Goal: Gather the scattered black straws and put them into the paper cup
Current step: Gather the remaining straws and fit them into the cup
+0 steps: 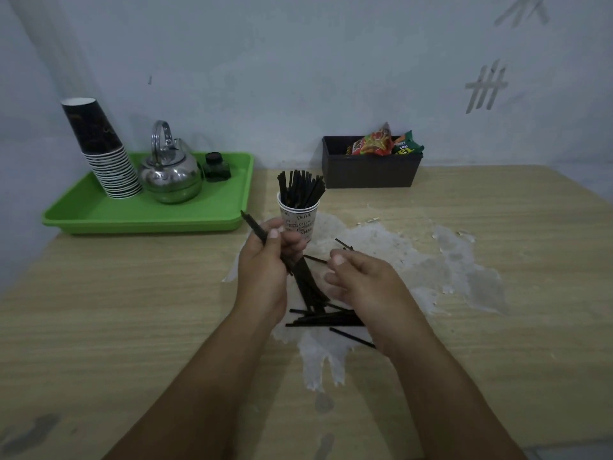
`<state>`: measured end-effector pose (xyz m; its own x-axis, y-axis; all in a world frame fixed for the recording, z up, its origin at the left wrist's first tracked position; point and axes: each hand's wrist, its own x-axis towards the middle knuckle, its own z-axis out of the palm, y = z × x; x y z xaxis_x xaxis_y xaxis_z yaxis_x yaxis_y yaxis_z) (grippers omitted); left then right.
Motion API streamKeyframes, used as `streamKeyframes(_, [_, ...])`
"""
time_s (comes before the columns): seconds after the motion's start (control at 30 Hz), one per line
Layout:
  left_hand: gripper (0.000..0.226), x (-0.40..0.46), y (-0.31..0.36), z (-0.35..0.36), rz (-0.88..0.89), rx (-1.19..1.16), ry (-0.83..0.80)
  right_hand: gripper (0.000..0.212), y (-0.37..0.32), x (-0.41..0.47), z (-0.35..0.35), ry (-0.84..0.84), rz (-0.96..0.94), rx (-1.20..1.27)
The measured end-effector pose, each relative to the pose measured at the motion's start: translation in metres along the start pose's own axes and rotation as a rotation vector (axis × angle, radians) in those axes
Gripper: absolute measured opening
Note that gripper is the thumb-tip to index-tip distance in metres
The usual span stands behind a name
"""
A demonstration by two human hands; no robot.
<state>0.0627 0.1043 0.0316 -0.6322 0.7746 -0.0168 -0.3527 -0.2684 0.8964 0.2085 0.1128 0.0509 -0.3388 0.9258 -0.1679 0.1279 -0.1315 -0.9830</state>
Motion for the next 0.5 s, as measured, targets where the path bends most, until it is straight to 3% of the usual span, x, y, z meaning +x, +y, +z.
streamKeyframes(0.07, [0.026, 0.004, 0.004, -0.007, -0.028, -0.019, 0.066, 0.030, 0.003, 0.003, -0.009, 0.061, -0.155, -0.440])
streamKeyframes(0.17, [0.028, 0.009, 0.008, -0.017, -0.083, -0.046, 0.131, 0.042, 0.007, 0.006, -0.016, -0.067, -0.203, -0.838])
streamKeyframes(0.27, [0.024, 0.011, 0.009, -0.024, -0.136, -0.049, 0.155, 0.051, 0.010, 0.005, -0.016, -0.193, -0.208, -1.021])
streamKeyframes(0.5, [0.011, 0.012, 0.006, -0.031, -0.243, -0.129, 0.167, 0.017, 0.014, 0.007, -0.013, -0.177, -0.290, -1.083])
